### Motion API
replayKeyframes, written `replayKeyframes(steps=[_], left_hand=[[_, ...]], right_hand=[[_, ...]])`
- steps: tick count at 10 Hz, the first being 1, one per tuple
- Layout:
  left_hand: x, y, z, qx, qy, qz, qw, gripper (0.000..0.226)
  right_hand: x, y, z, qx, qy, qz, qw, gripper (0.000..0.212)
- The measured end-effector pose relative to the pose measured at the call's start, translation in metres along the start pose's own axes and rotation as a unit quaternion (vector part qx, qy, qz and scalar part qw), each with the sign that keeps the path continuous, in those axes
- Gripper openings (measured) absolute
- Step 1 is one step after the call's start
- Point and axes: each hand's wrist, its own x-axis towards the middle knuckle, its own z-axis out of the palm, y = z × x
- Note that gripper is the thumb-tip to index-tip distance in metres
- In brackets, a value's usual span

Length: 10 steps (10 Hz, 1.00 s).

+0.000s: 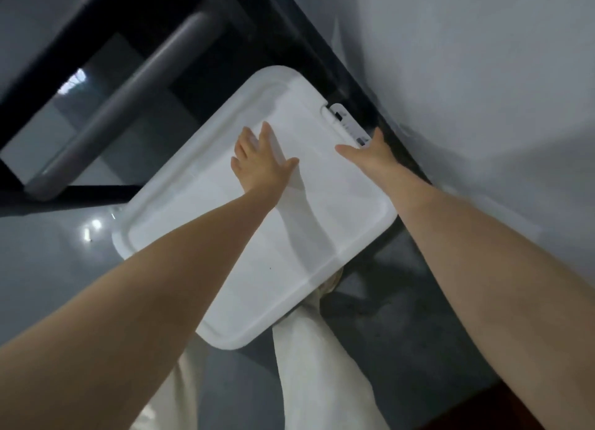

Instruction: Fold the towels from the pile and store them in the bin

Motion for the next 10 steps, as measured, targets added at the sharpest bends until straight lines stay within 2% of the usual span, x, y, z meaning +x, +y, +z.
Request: replayKeyframes(steps=[1, 2, 3, 4, 5, 7, 8, 9, 10], left_hand=[[0.002, -0.003, -0.002, 0.003, 0.002, -0.003, 1.000, 0.086], [0.003, -0.004, -0.002, 0.009, 0.001, -0.002, 1.000, 0.086], [0.002, -0.003, -0.001, 0.023, 0.000, -0.003, 1.000, 0.086], [0.000, -0.004, 0.000, 0.048, -0.009, 0.006, 0.999, 0.085], [-0.001, -0.007, 0.000, 0.071, -0.009, 0.018, 0.997, 0.083], [-0.001, -0.007, 0.002, 0.073, -0.027, 0.017, 0.997, 0.077], [0.000, -0.006, -0.005, 0.083, -0.038, 0.023, 0.996, 0.064], [0.004, -0.012, -0.028, 0.098, -0.096, 0.048, 0.989, 0.053], [-0.004, -0.019, -0.056, 0.084, -0.167, 0.092, 0.978, 0.047]], right_hand=[[0.008, 0.000, 0.001, -0.017, 0.006, -0.001, 1.000, 0.111], [0.004, 0.001, 0.003, -0.157, 0.039, -0.076, 0.984, 0.085], [-0.003, 0.012, 0.008, -0.190, 0.029, -0.125, 0.973, 0.069], [-0.005, 0.019, 0.009, -0.220, 0.031, -0.147, 0.964, 0.065], [-0.007, 0.020, 0.014, -0.279, 0.073, -0.183, 0.940, 0.062], [-0.014, 0.024, 0.032, -0.353, 0.165, -0.203, 0.898, 0.052], [-0.014, 0.022, 0.027, -0.335, 0.138, -0.193, 0.912, 0.049], [-0.027, 0.019, 0.014, -0.281, 0.093, -0.145, 0.944, 0.039], [-0.081, 0.005, 0.007, -0.241, 0.083, -0.090, 0.963, 0.037]])
